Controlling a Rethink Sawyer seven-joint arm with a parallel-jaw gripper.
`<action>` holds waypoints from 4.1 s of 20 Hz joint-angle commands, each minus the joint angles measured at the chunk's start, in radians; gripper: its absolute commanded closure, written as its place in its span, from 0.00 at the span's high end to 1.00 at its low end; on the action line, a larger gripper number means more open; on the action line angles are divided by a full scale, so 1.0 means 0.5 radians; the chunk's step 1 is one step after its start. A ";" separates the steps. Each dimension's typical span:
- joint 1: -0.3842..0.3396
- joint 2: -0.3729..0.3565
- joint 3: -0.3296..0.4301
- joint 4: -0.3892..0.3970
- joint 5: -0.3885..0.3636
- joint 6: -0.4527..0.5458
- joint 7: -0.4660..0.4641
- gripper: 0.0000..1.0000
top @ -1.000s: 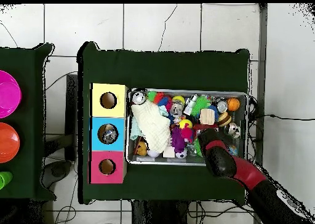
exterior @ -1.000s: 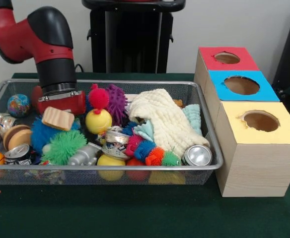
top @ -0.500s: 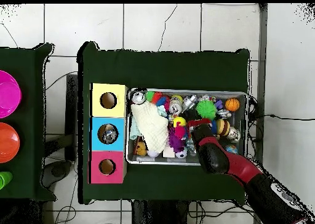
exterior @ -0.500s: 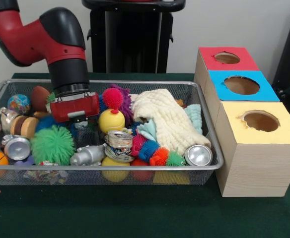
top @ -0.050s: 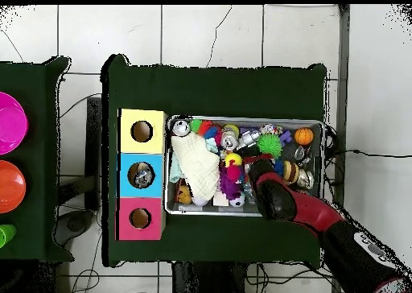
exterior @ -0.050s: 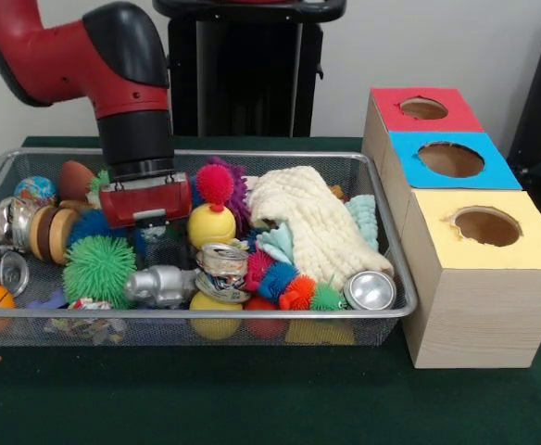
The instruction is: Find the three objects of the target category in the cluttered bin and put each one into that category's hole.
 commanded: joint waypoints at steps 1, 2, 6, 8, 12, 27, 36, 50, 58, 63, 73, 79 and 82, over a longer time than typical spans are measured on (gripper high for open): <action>0.143 -0.121 0.039 -0.056 0.204 0.487 0.312 1.00; 0.166 -0.203 0.009 -0.012 0.253 0.615 0.309 1.00; 0.206 -0.508 -0.045 0.157 0.406 1.026 0.296 1.00; 0.219 -0.593 -0.054 0.182 0.446 1.138 0.293 1.00; 0.412 -0.674 -0.285 0.080 0.449 1.324 0.371 1.00; 0.969 -0.257 -1.034 -0.466 0.343 1.532 0.554 1.00; 1.108 -0.116 -1.275 -0.608 0.375 1.555 0.543 1.00; 1.117 0.218 -1.469 -0.819 0.356 1.381 0.473 1.00; 0.920 0.148 -1.173 -0.701 0.484 1.112 0.360 1.00; 0.650 -0.083 -0.747 -0.399 0.592 1.081 0.134 1.00; 0.379 -0.414 -0.389 -0.098 0.621 1.576 -0.103 1.00; 0.428 -0.370 -0.434 -0.212 0.551 1.735 -0.060 1.00; 0.426 -0.339 -0.413 -0.232 0.547 1.699 -0.042 1.00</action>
